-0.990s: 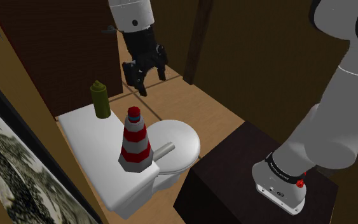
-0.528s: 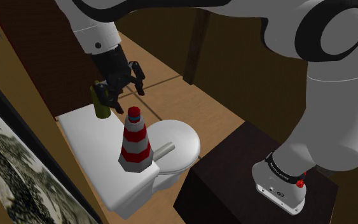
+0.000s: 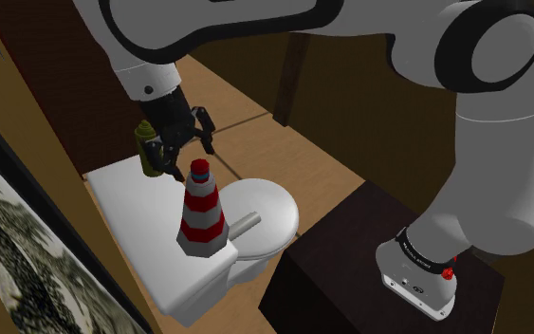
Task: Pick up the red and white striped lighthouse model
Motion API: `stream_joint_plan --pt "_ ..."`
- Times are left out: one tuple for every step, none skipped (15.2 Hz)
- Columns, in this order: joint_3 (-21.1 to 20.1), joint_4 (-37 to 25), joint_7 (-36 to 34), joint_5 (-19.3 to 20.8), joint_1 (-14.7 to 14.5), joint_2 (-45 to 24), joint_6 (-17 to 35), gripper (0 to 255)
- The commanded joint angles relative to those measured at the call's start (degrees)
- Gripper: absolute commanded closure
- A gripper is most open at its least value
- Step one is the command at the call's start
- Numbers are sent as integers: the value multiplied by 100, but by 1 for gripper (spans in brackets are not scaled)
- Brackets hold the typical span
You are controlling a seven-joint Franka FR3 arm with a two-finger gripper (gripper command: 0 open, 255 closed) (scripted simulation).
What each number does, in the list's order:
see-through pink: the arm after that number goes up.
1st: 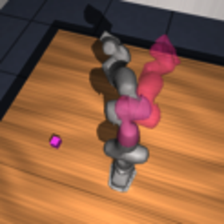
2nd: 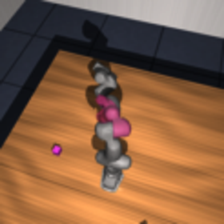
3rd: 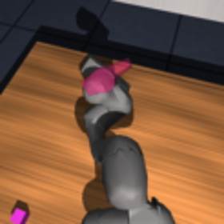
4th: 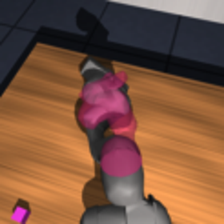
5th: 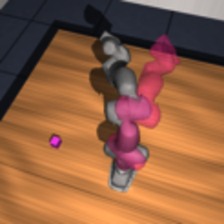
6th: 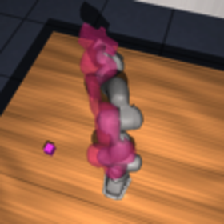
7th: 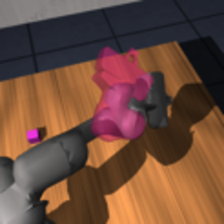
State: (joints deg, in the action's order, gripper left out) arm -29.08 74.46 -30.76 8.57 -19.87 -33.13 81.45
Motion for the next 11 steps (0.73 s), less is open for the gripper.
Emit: stream_joint_plan --pt "2 -2 -3 4 -5 -13 12 255" --pt "2 2 -1 4 -3 -10 13 255" --pt "2 1 0 4 -2 -10 12 255" --pt "2 0 0 4 -2 -10 11 255" --pt "2 1 0 4 -2 -10 12 255" --pt "2 0 -1 4 -3 -10 11 255" --pt "3 -2 0 5 -3 -13 12 255" --pt "3 -4 0 5 -3 -13 10 255" --pt "3 -5 0 5 -3 -13 9 255" --pt "2 12 1 3 1 -6 19 255" --pt "-2 -56 0 -2 -7 2 -54 255"
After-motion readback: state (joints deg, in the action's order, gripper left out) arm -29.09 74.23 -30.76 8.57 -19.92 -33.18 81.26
